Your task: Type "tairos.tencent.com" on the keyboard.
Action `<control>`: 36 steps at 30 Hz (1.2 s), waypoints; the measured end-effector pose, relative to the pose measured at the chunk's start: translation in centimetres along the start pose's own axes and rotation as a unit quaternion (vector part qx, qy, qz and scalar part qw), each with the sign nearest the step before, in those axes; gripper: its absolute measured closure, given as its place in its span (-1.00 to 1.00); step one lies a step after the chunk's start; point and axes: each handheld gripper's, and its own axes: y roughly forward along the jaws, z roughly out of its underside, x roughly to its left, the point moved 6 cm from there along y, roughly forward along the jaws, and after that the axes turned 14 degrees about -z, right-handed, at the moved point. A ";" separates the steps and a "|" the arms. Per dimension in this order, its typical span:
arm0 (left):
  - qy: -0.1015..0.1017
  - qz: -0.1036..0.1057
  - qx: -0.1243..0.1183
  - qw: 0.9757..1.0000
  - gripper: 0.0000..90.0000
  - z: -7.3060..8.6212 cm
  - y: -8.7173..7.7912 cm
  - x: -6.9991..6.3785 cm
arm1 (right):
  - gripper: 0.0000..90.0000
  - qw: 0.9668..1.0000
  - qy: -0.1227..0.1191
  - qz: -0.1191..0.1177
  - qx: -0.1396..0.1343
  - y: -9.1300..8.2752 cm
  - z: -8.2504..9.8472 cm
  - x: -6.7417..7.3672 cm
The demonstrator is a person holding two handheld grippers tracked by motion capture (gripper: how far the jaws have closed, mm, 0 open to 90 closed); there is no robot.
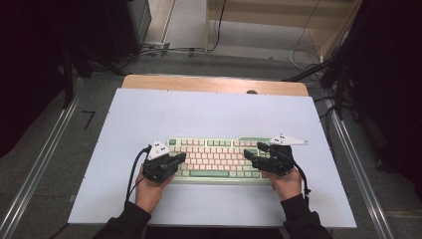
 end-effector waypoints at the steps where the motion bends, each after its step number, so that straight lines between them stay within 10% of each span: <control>1: 0.000 -0.001 0.003 1.000 1.00 0.0 0.1 0.0 | -0.24 1.000 0.000 0.000 0.000 0.1 0.0 0.0; 36: 0.010 -0.009 0.035 0.999 1.00 0.6 2.0 -0.5 | -0.22 1.000 0.002 -0.001 0.009 0.6 0.3 0.1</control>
